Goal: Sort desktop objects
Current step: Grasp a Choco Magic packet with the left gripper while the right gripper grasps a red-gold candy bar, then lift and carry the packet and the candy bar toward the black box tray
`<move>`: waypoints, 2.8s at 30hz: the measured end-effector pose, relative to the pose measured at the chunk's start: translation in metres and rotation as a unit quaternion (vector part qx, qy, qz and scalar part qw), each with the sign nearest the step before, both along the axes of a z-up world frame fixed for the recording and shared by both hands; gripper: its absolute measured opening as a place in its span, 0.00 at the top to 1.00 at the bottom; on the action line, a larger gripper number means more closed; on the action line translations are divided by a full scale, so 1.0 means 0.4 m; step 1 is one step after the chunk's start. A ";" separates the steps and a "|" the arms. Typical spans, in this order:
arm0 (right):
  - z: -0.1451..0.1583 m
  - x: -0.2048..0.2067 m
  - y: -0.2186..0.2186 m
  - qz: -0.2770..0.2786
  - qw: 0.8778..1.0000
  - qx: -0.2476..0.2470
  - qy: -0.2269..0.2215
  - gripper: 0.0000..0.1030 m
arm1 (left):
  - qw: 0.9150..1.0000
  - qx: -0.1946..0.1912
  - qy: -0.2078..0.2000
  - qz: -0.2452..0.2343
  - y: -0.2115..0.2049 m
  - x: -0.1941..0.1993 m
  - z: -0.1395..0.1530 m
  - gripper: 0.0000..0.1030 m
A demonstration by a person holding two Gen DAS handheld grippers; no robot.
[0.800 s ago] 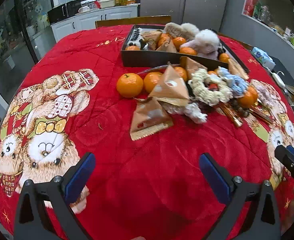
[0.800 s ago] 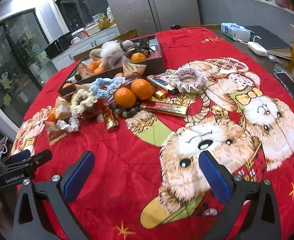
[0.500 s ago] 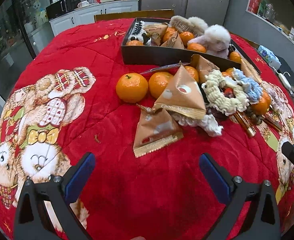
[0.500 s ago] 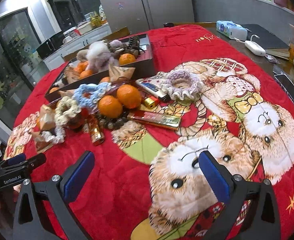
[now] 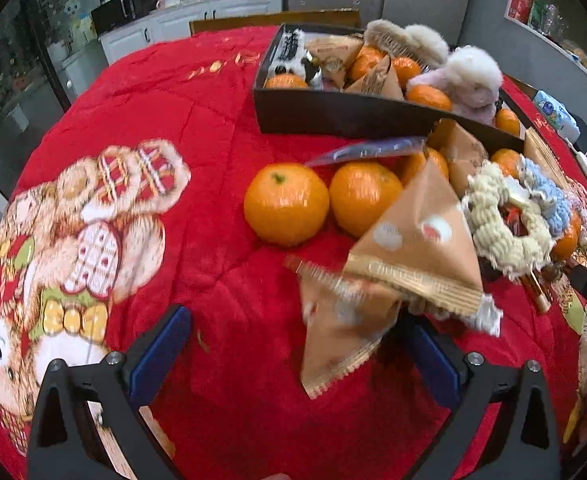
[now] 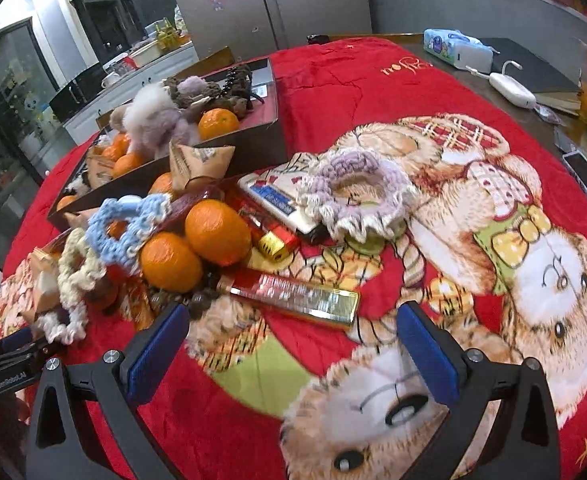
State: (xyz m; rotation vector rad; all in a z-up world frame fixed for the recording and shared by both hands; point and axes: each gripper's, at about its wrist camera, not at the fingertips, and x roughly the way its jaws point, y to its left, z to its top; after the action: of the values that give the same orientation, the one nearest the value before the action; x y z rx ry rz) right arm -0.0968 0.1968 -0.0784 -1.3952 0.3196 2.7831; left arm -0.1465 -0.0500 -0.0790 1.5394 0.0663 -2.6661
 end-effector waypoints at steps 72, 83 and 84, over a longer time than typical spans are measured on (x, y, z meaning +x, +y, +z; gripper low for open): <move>0.047 0.086 -0.012 -0.038 0.997 0.037 0.048 0.39 | 0.996 0.026 0.083 0.005 -0.014 0.180 0.050 0.52; 0.109 0.187 0.004 -0.040 0.995 0.028 0.081 0.39 | 0.991 0.035 0.128 -0.021 0.030 0.272 0.129 0.52; 0.114 0.197 0.003 -0.039 0.995 0.028 0.084 0.39 | 0.990 0.038 0.134 -0.026 0.037 0.284 0.139 0.52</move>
State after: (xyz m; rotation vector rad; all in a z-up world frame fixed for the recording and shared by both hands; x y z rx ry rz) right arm -0.0181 0.1980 -0.0328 -1.1147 0.2896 2.8272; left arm -0.0330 -0.0350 -0.0235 1.2049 0.1433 -2.9275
